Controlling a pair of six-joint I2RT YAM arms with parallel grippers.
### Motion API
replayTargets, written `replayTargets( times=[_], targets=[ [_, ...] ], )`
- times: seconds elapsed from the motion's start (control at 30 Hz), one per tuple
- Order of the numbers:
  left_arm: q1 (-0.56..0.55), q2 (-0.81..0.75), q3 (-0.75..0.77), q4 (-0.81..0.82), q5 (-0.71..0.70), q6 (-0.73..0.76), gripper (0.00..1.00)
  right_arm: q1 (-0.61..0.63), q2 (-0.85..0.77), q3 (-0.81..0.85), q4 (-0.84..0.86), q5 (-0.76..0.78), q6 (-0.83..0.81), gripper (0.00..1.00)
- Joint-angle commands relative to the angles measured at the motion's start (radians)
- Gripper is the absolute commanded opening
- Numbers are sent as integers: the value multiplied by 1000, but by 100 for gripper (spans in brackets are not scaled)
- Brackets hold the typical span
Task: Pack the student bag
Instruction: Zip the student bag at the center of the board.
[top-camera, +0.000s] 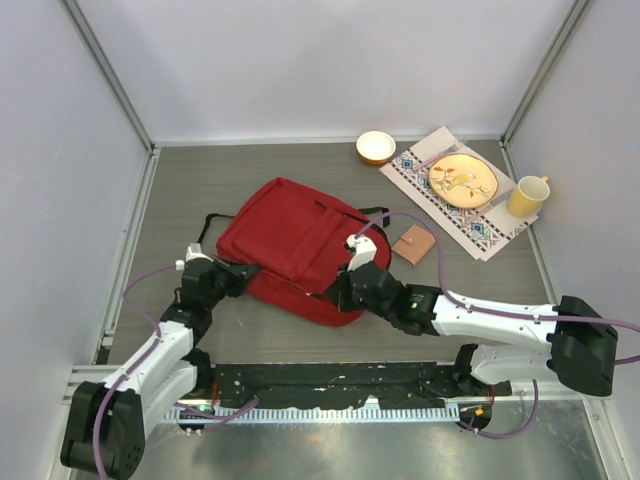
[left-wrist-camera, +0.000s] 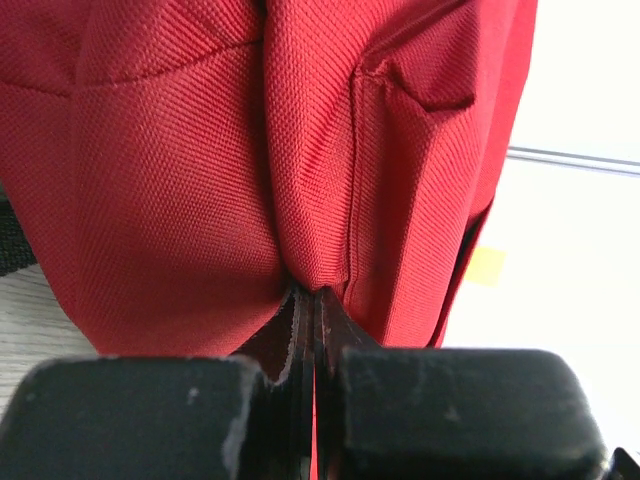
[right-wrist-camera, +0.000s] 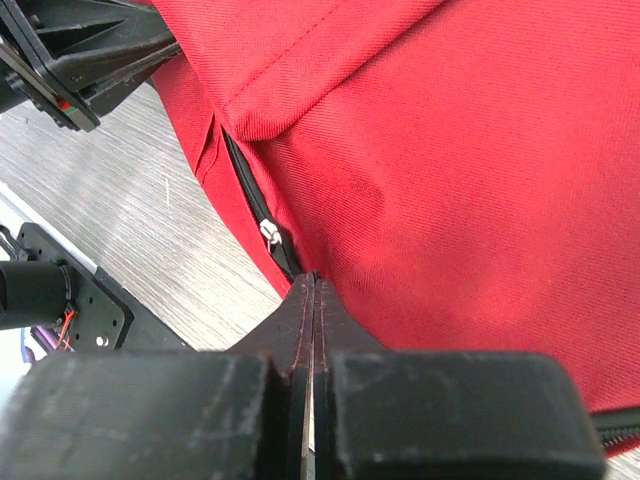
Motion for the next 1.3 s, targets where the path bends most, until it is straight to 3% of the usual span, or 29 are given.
replayTargets(
  times=[0.0,0.27,0.4,0.47,0.5,0.57,0.6,0.7,0.83,0.97,1.27],
  targets=[
    [64,44,57,29,-40,56,0,-9,-54,-16,-52,48,0,1],
    [302,105,160,-12,136,181,0,-9,-46,14,-31,65,-34,1],
    [368,241,264,-33,363,247,0,-9,6,48,64,37,-44,1],
    [371,276,280,-46,419,258,14,-11,44,73,92,20,-46,1],
    [371,279,260,-37,437,245,32,-11,58,80,116,11,-49,1],
    [371,227,216,-33,445,228,53,-11,93,109,133,-13,-54,1],
    [371,198,203,-47,440,215,69,-11,101,117,147,-15,-57,1],
    [370,40,188,-194,393,235,85,-11,124,132,168,-30,-58,1],
    [370,-134,197,-422,339,244,93,-11,130,140,165,-36,-67,1],
    [371,-258,194,-518,330,214,95,-11,124,133,159,-36,-69,1],
    [345,-293,238,-650,353,269,100,-11,115,136,153,-30,-78,1]
  ],
)
